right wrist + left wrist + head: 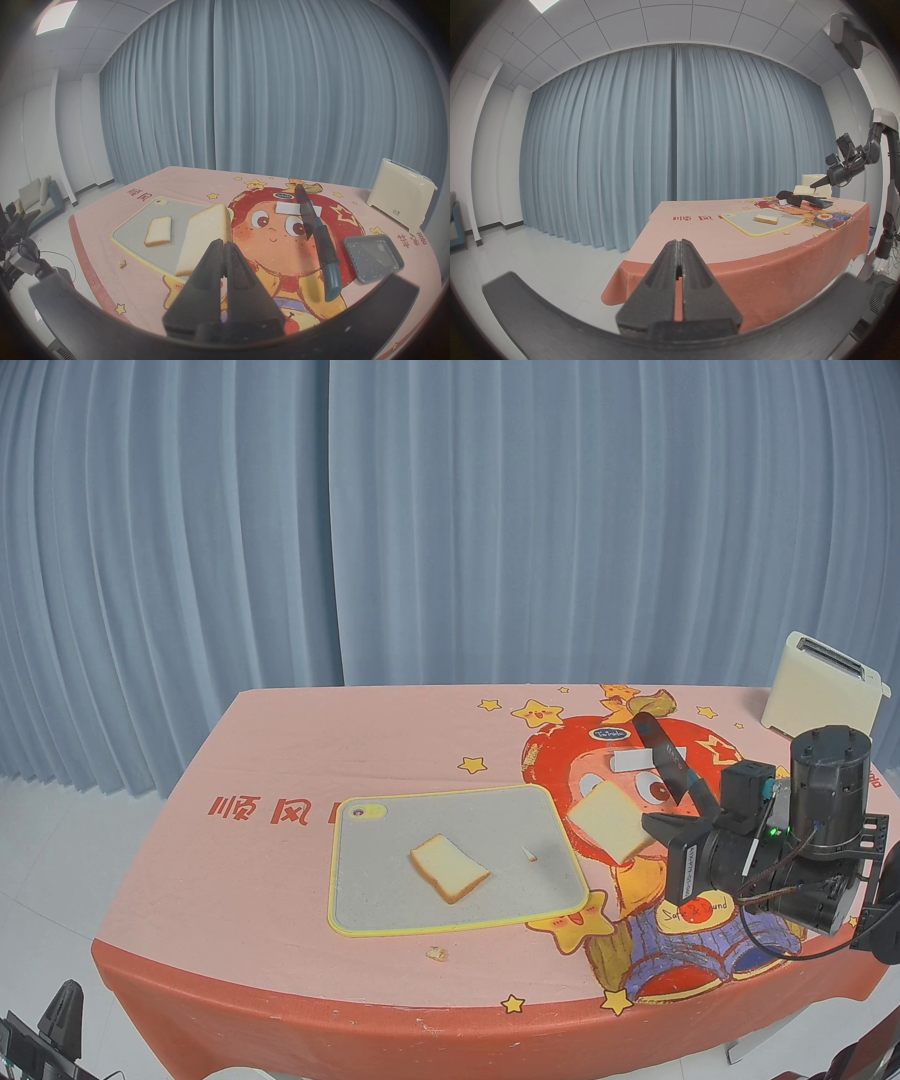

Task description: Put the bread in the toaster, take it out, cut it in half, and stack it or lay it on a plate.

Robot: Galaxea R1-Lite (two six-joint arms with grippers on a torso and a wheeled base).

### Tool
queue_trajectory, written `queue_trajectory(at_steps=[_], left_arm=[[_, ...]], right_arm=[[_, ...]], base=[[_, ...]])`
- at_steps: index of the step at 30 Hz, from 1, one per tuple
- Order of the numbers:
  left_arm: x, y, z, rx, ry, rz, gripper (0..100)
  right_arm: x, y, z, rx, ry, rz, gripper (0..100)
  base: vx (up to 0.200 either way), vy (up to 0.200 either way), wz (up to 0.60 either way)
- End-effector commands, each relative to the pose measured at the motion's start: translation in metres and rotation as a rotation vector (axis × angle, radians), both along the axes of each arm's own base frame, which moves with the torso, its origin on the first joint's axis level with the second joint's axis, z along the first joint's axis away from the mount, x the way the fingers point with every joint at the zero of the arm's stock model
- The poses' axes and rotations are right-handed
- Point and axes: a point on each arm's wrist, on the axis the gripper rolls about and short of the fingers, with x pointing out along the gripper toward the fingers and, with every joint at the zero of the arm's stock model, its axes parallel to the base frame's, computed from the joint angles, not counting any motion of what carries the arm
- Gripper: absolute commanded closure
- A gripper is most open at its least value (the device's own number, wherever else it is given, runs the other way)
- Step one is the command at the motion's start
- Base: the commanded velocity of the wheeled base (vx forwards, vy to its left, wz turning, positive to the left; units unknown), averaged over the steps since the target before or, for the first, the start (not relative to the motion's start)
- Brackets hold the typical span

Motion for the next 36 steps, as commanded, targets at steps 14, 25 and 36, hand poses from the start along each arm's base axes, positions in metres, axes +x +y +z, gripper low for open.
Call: queue_trajectory(at_steps=[14, 25, 36], left_arm=[[0.0012, 0.0000, -0.0044, 0.002, 0.017, 0.002, 100], [0.0011, 0.0000, -0.0045, 0.002, 0.016, 0.002, 100], [0.0012, 0.0000, -0.0044, 0.000, 0.017, 0.002, 100]], right_arm=[[-0.0008, -0.0011, 0.0004, -0.011, -0.012, -0.036, 100], [-0.0024, -0.0028, 0.0035, -0.005, -0.023, -0.039, 100], [-0.0030, -0.0033, 0.0020, -0.009, -0.018, -0.037, 100]], base=[[0.000, 0.000, 0.00], [0.000, 0.000, 0.00], [0.000, -0.145, 0.00]])
